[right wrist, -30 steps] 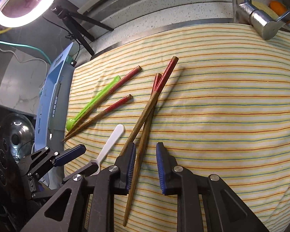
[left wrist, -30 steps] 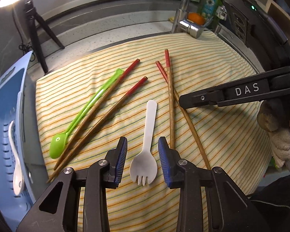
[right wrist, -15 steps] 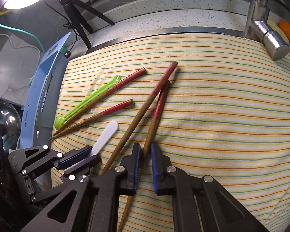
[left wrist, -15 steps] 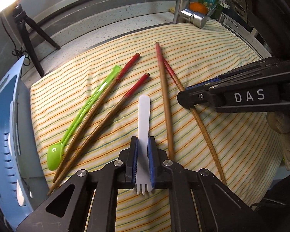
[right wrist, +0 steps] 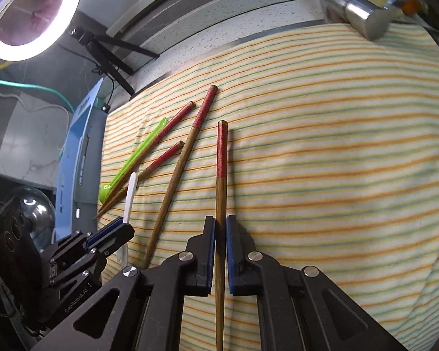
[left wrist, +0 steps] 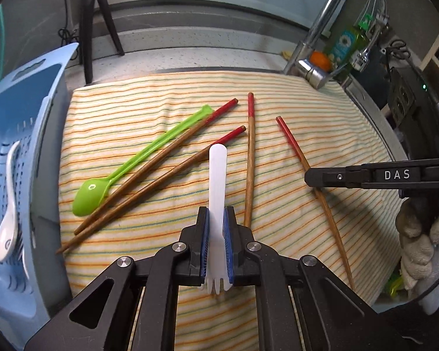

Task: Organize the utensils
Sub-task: 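Grasp the white plastic fork with the left gripper while the right gripper grasps a chopstick, then carry the white fork and chopstick into the blue basket and open both grippers, then move both grippers back over the cloth to the remaining chopsticks, then close the left gripper on one chopstick while the right gripper grasps another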

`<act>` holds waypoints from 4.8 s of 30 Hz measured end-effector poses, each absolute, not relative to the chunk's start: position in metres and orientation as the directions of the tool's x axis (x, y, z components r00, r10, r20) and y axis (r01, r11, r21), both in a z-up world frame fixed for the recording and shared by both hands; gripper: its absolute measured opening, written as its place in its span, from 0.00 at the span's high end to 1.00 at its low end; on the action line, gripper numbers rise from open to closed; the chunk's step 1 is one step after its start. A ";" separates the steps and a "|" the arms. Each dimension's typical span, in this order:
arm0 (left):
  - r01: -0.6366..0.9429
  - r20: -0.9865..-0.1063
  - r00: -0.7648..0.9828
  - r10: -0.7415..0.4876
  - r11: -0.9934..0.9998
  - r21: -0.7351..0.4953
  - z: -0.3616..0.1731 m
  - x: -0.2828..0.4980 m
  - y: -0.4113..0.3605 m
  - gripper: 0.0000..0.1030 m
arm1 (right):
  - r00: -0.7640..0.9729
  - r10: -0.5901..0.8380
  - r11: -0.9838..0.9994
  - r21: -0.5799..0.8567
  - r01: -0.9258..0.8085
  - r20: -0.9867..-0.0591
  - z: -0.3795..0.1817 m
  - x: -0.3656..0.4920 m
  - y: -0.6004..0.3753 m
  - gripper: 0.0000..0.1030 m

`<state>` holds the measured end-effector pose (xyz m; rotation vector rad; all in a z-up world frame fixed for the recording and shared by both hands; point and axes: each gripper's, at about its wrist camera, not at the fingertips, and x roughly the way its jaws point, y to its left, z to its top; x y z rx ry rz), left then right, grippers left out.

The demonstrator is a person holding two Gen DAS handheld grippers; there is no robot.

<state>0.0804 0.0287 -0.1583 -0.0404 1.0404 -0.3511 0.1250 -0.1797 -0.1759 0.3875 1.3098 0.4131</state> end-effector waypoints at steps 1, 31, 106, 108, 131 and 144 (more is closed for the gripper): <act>0.264 -0.833 0.462 -0.305 0.944 -0.199 -0.155 0.078 0.030 0.92 | 0.210 0.505 0.862 0.502 -0.068 -0.837 -0.174 0.125 -0.181 0.94; 0.003 -0.780 0.617 -0.108 0.991 -0.135 -0.103 0.076 0.178 0.92 | 0.259 0.653 0.744 0.537 -0.398 -0.712 -0.064 0.161 0.002 0.94; 0.523 -0.927 0.361 -0.100 0.845 0.113 -0.143 0.117 0.012 0.84 | 0.216 0.516 0.855 0.513 -0.075 -0.829 -0.154 0.172 -0.141 0.61; 0.549 -0.934 0.348 -0.075 0.825 0.138 -0.149 0.121 0.003 0.84 | 0.207 0.511 0.858 0.507 -0.076 -0.834 -0.157 0.172 -0.139 0.62; 0.596 -0.956 0.283 -0.082 0.796 0.108 -0.172 0.152 -0.014 0.88 | 0.155 0.432 0.901 0.420 -0.104 -0.888 -0.181 0.182 -0.110 0.75; 0.499 -0.958 0.257 -0.125 0.867 0.021 -0.173 0.150 -0.006 0.89 | 0.148 0.418 0.908 0.405 -0.111 -0.896 -0.185 0.187 -0.114 0.88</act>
